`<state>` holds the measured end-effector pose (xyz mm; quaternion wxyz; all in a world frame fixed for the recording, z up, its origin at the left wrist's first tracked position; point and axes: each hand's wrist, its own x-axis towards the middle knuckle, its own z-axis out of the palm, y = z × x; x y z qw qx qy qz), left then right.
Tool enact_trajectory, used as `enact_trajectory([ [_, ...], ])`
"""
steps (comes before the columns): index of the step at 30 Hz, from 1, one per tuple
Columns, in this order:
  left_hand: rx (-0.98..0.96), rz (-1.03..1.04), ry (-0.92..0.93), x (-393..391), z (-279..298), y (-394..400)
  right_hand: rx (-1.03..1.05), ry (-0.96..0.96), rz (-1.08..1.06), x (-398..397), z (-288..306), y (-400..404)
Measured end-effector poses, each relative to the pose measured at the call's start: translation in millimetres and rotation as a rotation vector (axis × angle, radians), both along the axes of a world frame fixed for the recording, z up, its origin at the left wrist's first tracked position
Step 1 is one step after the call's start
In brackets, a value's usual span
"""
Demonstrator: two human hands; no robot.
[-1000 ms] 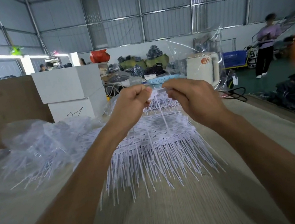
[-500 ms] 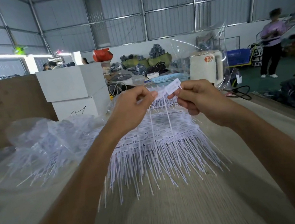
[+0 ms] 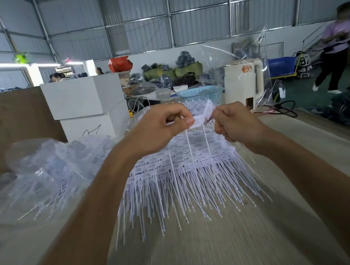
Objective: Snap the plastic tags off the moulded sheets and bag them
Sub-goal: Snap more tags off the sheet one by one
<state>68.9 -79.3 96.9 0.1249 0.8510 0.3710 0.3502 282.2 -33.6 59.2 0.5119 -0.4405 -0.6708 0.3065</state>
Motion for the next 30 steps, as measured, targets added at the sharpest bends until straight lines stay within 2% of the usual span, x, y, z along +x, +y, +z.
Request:
enact_trajectory([
  [3, -0.056, -0.042, 0.001, -10, 4, -3, -0.089, 0.281, -0.235, 28, -2, 14],
  [5, -0.02, 0.014, -0.101, -15, 7, -2, -0.123, 0.361, -0.185, 45, -2, 16],
  [7, 0.002, 0.062, -0.113, -14, 7, 1, -0.13, 0.295, -0.083, 42, 1, 13],
  [11, 0.006, 0.094, -0.019, -4, 0, 4, -0.103, 0.204, 0.024, 20, 5, 13],
  [16, 0.058, 0.122, -0.151, -5, 1, 5, -0.105, 0.246, 0.271, 12, 9, 5],
  [19, 0.051, 0.138, -0.201, -7, 1, 6, -0.076, 0.105, 0.408, 11, 10, -2],
  [21, 0.052, 0.141, -0.202, -8, 0, 6, -0.03, 0.027, 0.411, 9, 10, -6],
  [30, 0.079, 0.112, -0.226, -5, 1, 5, -0.025, -0.031, 0.339, 8, 9, -8],
])
